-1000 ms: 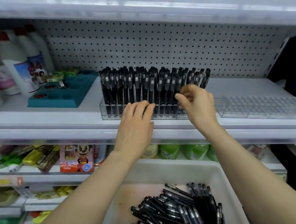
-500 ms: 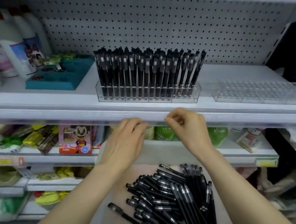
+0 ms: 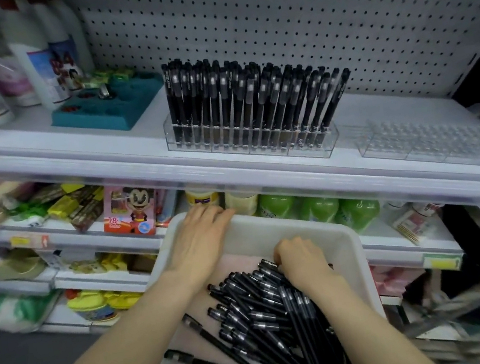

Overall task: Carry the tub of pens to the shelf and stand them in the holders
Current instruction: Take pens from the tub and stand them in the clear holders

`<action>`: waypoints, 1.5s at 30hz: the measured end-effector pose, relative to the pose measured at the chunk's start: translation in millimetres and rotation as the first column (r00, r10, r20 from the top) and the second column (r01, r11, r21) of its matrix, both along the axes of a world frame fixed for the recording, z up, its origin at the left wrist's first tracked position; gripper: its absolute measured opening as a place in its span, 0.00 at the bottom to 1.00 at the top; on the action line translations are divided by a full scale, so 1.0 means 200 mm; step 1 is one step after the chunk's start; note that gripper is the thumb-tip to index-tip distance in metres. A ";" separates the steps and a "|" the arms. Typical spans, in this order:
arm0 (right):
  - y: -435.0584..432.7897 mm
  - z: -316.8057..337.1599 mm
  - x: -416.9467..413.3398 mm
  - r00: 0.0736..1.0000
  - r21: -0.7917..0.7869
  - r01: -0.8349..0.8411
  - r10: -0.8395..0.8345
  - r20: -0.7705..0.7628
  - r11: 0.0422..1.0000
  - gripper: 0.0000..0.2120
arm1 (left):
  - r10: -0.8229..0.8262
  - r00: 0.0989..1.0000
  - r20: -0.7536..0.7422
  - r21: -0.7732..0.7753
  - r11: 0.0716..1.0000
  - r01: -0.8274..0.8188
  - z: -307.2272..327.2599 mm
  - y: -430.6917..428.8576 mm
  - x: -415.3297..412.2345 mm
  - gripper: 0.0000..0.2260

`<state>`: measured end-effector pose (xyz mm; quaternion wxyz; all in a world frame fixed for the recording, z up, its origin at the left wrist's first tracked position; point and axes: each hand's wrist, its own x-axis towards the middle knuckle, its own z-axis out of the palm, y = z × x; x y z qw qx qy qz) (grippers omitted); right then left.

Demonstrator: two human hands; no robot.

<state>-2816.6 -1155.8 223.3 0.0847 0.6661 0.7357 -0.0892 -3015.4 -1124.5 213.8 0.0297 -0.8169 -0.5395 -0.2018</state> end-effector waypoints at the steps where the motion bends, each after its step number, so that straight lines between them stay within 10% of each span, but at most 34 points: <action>1: 0.00 0.00 0.00 1.000 -0.007 0.001 -0.001 -0.002 1.000 0.12 | 0.002 1.000 0.002 -0.003 1.000 -0.002 0.00 0.00 0.00 0.22; 8: 0.00 0.06 0.00 0.946 -0.056 0.064 -0.078 -0.314 0.996 0.07 | -0.024 0.999 0.035 0.026 0.999 0.023 0.00 0.00 -0.01 0.21; 12: 0.02 0.19 0.02 0.755 -0.130 0.017 -0.098 -0.648 0.991 0.09 | -0.100 0.990 0.103 0.123 0.989 0.087 0.10 -0.01 0.02 0.23; 20: 0.15 0.74 0.15 0.451 0.261 0.289 0.109 -0.886 0.921 0.06 | -0.076 0.993 0.093 0.292 0.955 0.045 0.43 0.20 0.13 0.27; 30: 0.43 0.91 0.24 0.641 0.622 0.508 0.220 -0.735 0.596 0.08 | -0.055 0.998 0.038 0.332 0.942 0.039 0.43 0.35 0.18 0.24; 45: 0.53 0.73 0.18 0.730 0.551 0.447 0.069 -0.680 0.705 0.12 | -0.055 0.998 0.039 0.316 0.948 0.040 0.41 0.36 0.18 0.23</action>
